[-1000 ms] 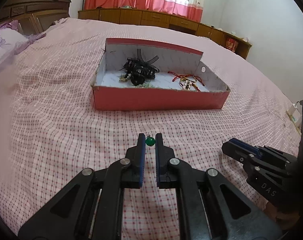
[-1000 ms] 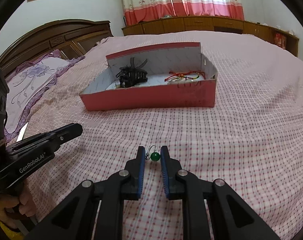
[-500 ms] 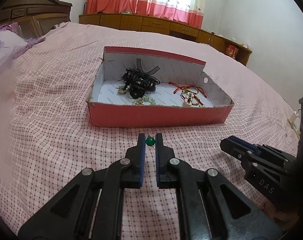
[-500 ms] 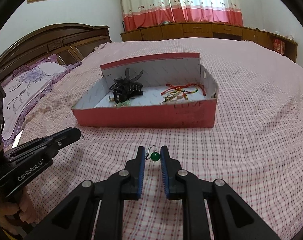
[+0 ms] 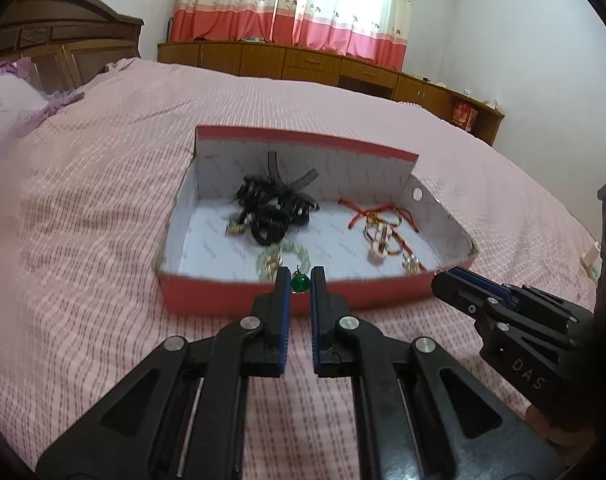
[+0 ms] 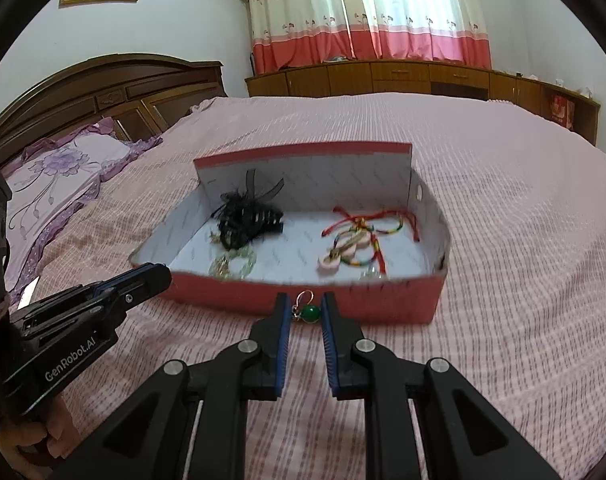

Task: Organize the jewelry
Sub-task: 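Carry both green-bead earrings over the shoebox, then lower the earrings into the shoebox and open both grippers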

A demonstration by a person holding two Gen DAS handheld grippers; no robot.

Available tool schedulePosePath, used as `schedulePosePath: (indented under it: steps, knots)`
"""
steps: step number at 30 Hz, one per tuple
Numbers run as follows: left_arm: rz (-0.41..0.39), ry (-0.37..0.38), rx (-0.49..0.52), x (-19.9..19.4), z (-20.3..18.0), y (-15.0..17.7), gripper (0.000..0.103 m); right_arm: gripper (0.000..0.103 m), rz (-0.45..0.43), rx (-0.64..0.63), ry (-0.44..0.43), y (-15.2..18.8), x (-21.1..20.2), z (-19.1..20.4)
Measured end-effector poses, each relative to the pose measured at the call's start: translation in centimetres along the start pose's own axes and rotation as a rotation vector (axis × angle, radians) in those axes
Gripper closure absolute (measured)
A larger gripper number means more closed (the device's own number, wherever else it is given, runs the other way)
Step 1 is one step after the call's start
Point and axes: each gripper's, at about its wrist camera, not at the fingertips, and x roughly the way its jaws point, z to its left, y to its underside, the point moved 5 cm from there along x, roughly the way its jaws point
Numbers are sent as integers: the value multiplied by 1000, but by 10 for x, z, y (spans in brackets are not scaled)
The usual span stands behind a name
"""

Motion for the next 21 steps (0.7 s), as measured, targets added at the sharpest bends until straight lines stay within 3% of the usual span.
schedulePosePath:
  steps: [21]
  knots:
    - [-90,-51,-44,44,14,-44,102,86,-73,-35,60,-49,49,-16]
